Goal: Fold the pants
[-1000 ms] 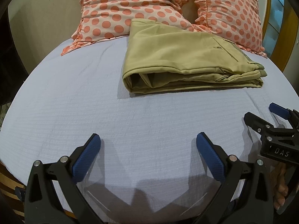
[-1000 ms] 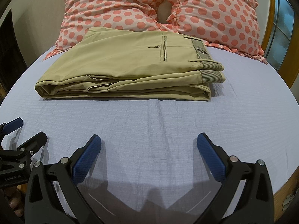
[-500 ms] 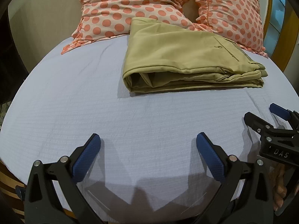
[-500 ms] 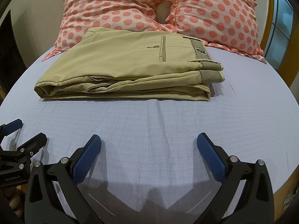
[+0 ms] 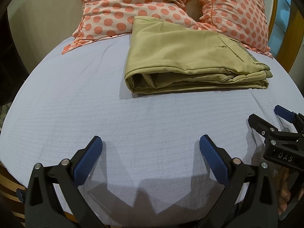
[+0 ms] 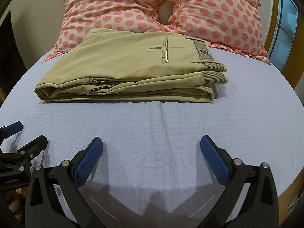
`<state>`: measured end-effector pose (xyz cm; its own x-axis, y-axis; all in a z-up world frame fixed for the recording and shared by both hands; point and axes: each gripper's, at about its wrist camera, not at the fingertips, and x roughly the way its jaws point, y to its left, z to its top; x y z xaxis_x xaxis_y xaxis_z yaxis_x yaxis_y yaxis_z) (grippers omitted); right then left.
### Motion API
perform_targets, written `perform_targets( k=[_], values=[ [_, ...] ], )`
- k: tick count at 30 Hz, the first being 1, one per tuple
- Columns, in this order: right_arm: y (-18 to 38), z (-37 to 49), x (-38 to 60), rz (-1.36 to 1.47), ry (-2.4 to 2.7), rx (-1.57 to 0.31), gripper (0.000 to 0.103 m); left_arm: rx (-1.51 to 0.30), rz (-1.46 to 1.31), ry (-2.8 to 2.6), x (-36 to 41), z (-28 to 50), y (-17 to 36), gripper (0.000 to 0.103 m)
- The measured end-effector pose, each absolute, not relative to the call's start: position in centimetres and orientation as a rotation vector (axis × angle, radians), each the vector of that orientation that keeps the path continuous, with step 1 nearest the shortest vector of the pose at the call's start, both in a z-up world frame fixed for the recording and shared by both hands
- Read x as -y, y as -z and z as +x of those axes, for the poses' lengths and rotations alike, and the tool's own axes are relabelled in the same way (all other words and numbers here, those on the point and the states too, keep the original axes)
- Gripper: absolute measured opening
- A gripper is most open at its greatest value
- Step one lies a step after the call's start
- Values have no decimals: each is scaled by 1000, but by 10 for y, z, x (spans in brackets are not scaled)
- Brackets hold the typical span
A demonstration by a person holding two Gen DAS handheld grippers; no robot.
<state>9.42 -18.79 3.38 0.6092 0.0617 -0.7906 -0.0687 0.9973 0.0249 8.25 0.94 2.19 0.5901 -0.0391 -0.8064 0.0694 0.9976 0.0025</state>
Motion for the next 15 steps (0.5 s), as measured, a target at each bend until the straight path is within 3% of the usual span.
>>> perform_targets(
  k=[15],
  values=[
    [-34, 94, 189, -9, -76, -912, 102, -951, 38, 60, -10, 84, -23, 101]
  ],
)
